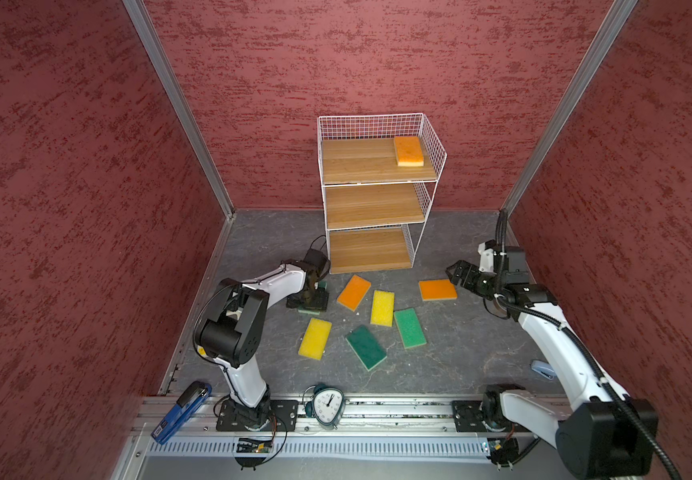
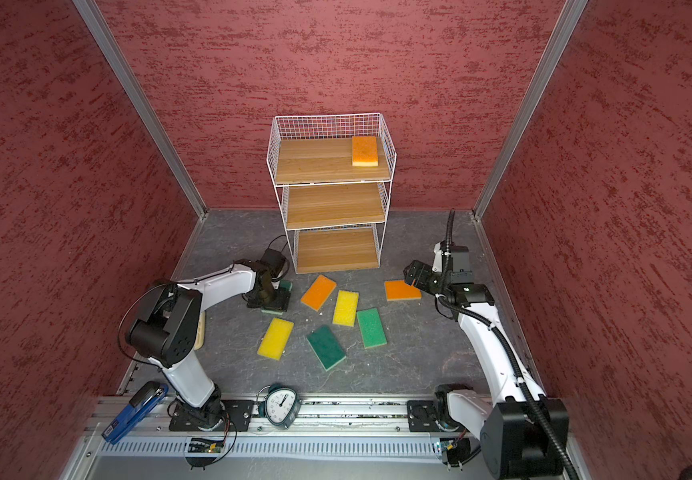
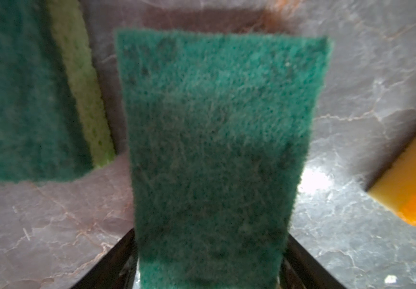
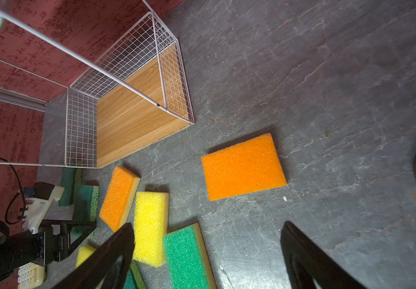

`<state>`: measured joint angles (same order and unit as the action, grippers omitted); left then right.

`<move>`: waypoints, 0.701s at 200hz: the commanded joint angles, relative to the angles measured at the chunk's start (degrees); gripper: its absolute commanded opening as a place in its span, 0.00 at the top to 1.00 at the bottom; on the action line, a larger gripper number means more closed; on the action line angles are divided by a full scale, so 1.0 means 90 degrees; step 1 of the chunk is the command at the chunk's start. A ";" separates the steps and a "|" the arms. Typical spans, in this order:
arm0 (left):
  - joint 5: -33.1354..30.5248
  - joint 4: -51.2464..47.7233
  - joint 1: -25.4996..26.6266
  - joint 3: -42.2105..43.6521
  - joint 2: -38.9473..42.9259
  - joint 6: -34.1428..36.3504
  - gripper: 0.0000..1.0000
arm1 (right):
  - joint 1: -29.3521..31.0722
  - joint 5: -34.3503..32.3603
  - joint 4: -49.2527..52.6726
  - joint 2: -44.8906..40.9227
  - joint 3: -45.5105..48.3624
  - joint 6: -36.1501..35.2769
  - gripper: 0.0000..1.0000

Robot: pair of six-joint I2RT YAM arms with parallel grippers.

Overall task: Place and organize the cleaning sponges onto the shelf
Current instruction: 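Lift the dark green sponge off the table with the left gripper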

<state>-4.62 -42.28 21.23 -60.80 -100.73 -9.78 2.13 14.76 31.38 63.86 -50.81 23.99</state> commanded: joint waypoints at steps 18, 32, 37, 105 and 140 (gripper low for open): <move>0.0164 -0.0038 0.0043 -0.0081 -0.0134 0.0061 0.22 | -0.0052 -0.0020 -0.0128 -0.0094 0.0028 -0.0058 0.08; 0.0196 -0.0081 0.0043 -0.0085 -0.0142 0.0057 0.25 | -0.0052 -0.0013 -0.0132 -0.0093 0.0028 -0.0058 0.08; 0.0208 -0.0096 0.0043 -0.0072 -0.0139 0.0042 0.26 | -0.0052 -0.0019 -0.0127 -0.0093 0.0017 -0.0058 0.07; 0.0399 0.0029 -0.0048 0.0208 0.0412 -0.0177 0.41 | -0.0061 -0.0081 -0.0049 -0.0144 -0.0003 -0.0126 0.07; 0.0454 0.0277 -0.0055 0.0344 0.0879 -0.0306 0.46 | -0.0071 -0.0159 0.0057 -0.0253 -0.0030 -0.0184 0.08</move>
<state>-1.45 -42.24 20.91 -58.33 -96.55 -11.33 2.02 14.74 31.55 63.46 -50.81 23.51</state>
